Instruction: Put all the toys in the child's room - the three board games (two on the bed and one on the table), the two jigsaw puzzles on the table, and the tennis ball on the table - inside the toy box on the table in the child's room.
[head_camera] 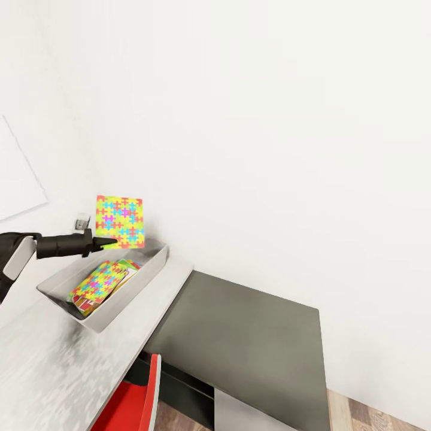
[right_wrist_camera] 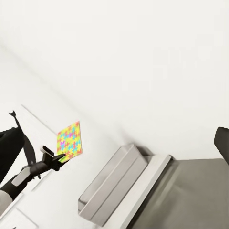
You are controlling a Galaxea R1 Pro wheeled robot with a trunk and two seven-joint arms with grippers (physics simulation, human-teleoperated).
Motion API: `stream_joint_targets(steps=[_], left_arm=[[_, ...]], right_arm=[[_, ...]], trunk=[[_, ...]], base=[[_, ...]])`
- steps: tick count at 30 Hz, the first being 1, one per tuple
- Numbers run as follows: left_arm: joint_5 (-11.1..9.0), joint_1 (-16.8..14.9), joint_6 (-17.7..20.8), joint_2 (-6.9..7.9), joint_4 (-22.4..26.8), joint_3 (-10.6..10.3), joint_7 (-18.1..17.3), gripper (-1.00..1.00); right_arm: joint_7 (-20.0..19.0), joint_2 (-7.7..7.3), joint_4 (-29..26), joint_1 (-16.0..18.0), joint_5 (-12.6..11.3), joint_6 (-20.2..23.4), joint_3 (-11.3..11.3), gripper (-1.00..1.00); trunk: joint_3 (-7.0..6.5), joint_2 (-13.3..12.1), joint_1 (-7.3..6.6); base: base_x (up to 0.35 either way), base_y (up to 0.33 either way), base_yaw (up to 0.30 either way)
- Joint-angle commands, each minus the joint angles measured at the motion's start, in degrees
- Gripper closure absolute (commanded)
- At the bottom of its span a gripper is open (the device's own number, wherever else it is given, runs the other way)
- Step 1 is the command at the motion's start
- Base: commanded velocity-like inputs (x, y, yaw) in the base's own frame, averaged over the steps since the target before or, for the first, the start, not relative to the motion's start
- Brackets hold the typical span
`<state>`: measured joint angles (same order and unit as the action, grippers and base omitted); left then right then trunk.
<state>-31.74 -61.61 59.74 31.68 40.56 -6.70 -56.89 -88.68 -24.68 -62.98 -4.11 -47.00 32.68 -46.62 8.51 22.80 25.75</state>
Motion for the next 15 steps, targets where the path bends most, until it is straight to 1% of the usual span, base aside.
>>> stream_joint_targets(steps=[1,2,3,5,6,8,12,15], left_arm=[[0.6,-0.7,0.3,0.05,-1.8,-0.1,0.5,1.00],[1.0,-1.0,0.3,0.03,-2.9,-0.1,1.0,1.00],[1.6,-2.0,0.3,0.01,-5.2,-0.1,2.0,1.00],[2.0,-2.9,0.3,-0.01,-7.6,0.0,2.9,1.00],[2.3,-3.6,0.3,-0.05,-9.8,0.0,3.9,1.00],[2.6,-4.3,0.2,-0.16,-12.0,0.0,5.3,1.00],[2.8,-4.9,0.1,-0.44,-13.8,0.0,7.5,1.00],[2.9,-5.0,0.1,-0.52,-14.3,0.0,8.2,1.00]], right_arm=[[-0.1,-0.02,-0.1,0.0,-0.2,0.6,0.0,-1.00],[-0.1,-0.02,-0.2,0.0,-0.2,0.7,0.0,-1.00],[-0.1,-0.04,-0.3,0.0,-0.2,0.8,0.0,-1.00],[-0.1,-0.08,-0.4,0.0,-0.2,0.9,0.0,-1.00],[-0.1,-0.12,-0.5,0.0,-0.2,1.0,0.0,-1.00],[-0.1,-0.25,-0.6,0.0,-0.3,1.1,0.0,-1.00],[-0.4,-0.52,-0.6,0.0,-0.3,1.5,-0.1,-1.00],[-0.5,-0.59,-0.8,0.0,-0.3,1.8,-0.3,-1.00]], trunk=[[0.11,0.1,0.04],[0.11,0.1,0.04],[0.11,0.1,0.04],[0.11,0.1,0.04],[0.11,0.1,0.04],[0.11,0.1,0.04],[0.11,0.1,0.04],[0.12,0.1,0.04]], base=[[0.000,0.000,0.000],[0.000,0.000,0.000],[0.000,0.000,0.000],[0.000,0.000,0.000],[0.000,0.000,0.000],[0.000,0.000,0.000],[0.000,0.000,0.000],[0.000,0.000,0.000]])
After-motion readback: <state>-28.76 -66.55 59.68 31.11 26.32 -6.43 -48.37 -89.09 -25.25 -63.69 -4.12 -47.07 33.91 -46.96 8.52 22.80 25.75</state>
